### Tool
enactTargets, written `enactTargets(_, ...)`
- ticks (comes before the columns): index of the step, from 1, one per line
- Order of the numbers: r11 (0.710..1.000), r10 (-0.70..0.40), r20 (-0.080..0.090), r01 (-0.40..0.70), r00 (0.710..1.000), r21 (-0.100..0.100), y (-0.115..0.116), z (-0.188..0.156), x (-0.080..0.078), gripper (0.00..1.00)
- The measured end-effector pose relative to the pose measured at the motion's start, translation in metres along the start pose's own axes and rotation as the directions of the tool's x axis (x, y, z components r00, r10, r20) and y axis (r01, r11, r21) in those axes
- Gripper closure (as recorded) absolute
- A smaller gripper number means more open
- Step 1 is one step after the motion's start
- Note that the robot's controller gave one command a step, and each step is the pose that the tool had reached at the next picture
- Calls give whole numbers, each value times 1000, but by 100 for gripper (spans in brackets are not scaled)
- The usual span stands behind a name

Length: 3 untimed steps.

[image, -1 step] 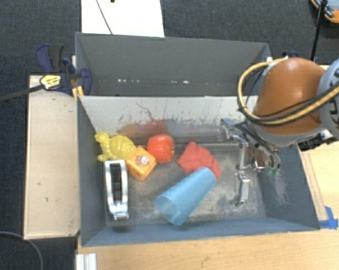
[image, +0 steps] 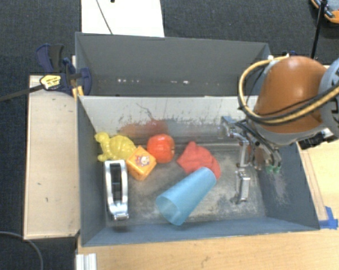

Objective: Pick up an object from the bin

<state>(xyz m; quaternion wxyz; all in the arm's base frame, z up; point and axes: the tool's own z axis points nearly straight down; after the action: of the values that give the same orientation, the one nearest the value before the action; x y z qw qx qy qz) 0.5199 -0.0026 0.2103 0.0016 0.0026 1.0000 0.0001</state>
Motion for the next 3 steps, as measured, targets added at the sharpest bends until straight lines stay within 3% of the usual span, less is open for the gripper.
enactTargets(1,998,-58,5,58,998,1,31,46,3,0)
enactTargets(2,993,-117,4,117,993,0,64,97,-24,0)
enactTargets(3,993,-116,-1,116,993,-1,53,109,6,0)
